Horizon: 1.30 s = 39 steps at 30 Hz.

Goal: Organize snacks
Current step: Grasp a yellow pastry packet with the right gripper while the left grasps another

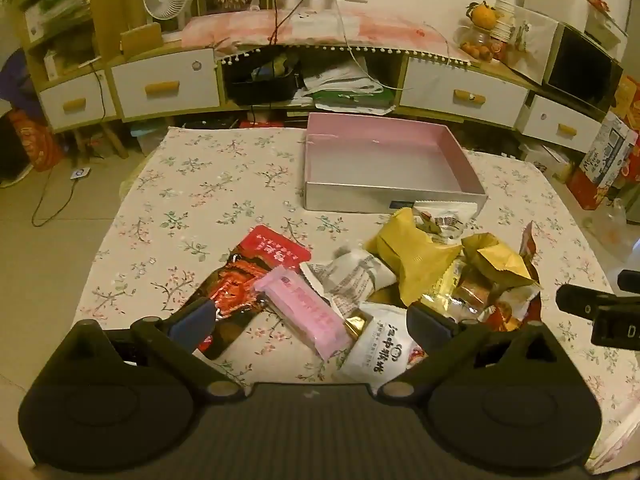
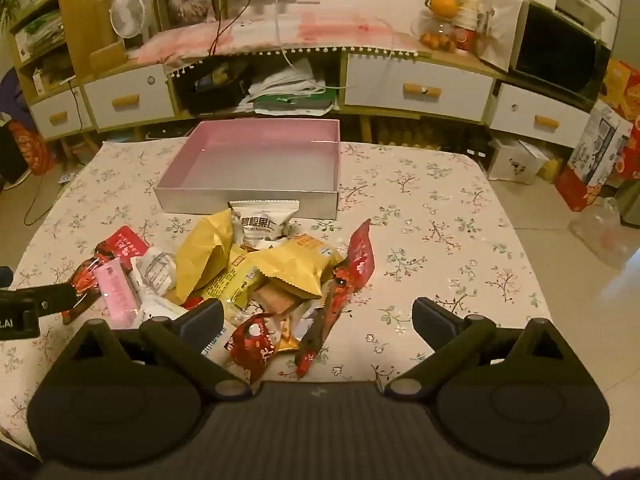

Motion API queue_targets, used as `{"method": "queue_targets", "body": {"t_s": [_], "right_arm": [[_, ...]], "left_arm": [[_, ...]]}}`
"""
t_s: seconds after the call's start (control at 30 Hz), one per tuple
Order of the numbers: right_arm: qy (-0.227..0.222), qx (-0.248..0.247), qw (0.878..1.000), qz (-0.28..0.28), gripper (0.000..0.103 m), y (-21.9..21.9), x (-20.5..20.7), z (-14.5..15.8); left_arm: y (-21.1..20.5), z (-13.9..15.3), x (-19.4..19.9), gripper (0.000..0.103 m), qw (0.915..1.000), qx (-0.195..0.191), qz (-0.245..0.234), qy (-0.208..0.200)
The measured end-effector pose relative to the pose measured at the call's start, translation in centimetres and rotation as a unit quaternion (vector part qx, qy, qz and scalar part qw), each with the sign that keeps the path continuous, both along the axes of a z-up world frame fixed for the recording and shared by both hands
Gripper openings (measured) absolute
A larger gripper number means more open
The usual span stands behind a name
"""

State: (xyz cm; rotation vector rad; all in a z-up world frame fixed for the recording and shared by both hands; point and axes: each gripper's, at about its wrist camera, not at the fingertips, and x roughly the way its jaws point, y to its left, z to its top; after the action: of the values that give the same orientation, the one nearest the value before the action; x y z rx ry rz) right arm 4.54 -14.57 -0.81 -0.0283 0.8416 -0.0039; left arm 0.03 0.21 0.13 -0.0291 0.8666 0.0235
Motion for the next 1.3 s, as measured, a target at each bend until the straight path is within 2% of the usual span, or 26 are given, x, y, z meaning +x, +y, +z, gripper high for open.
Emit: {"method": "queue_targets", "body": {"t_s": [0.17,0.33,0.5,0.63,0.73,0.8,0.87,0.9,0.97,1.0,1.03,1.17,1.23,1.3], "right_arm": [[-0.002,-0.006,1.000,0.006,0.098,0.4,0.0,0.3],[0.005,0.010,1.000,0.019,0.088,0.5,0.4,0.7],[0.001,0.060,0.998,0.001,0.081,-1.2,1.8,0.4],[-0.002,0.078,0.997,-0.003,0.081,-1.9,2.9,0.4],[-0.006,0.080,0.997,0.020,0.080,-1.0,4.1,0.1],[-0.010,0.067,0.997,0.046,0.078,-0.1,4.7,-0.2],[-0.015,0.049,0.996,0.070,0.077,0.9,5.4,-0.4],[-0.009,0.032,0.996,0.085,0.077,1.5,5.7,-0.7],[0.006,0.008,0.994,0.113,0.077,2.4,6.2,-1.2],[0.028,0.003,0.992,0.122,0.077,2.6,6.5,-1.6],[0.041,-0.004,0.990,0.134,0.077,2.7,6.7,-1.9],[0.033,-0.053,0.986,0.155,0.077,3.1,7.4,-2.1],[0.031,-0.067,0.982,0.176,0.075,3.3,7.7,-2.4],[0.024,-0.111,0.970,0.213,0.074,4.3,7.6,-3.0]], "left_arm": [[0.3,0.1,0.2,0.103,0.9999,-0.005,0.009,0.002],[1.2,0.2,0.6,0.103,0.9999,-0.012,0.007,0.008],[2.9,1.1,2.3,0.103,0.9999,-0.006,0.014,0.006],[4.4,0.2,4.3,0.103,0.9988,-0.019,0.020,0.039],[5.0,-0.9,5.8,0.101,0.9966,-0.021,0.024,0.076],[5.4,-1.7,6.5,0.100,0.9940,-0.018,0.026,0.105],[5.6,-2.3,7.5,0.099,0.9937,-0.008,0.027,0.108],[5.7,-2.6,7.9,0.099,0.9918,0.012,0.027,0.124],[6.0,-3.4,8.8,0.098,0.9910,0.023,0.023,0.130],[6.1,-3.8,9.2,0.095,0.9901,0.032,0.021,0.135],[6.3,-4.3,9.6,0.091,0.9920,0.016,0.019,0.124],[4.9,-3.9,10.6,0.091,0.9921,-0.067,-0.025,0.103],[3.0,-3.6,10.9,0.091,0.9896,-0.097,-0.051,0.094],[1.3,-3.6,11.3,0.094,0.9842,-0.129,-0.072,0.096]]}}
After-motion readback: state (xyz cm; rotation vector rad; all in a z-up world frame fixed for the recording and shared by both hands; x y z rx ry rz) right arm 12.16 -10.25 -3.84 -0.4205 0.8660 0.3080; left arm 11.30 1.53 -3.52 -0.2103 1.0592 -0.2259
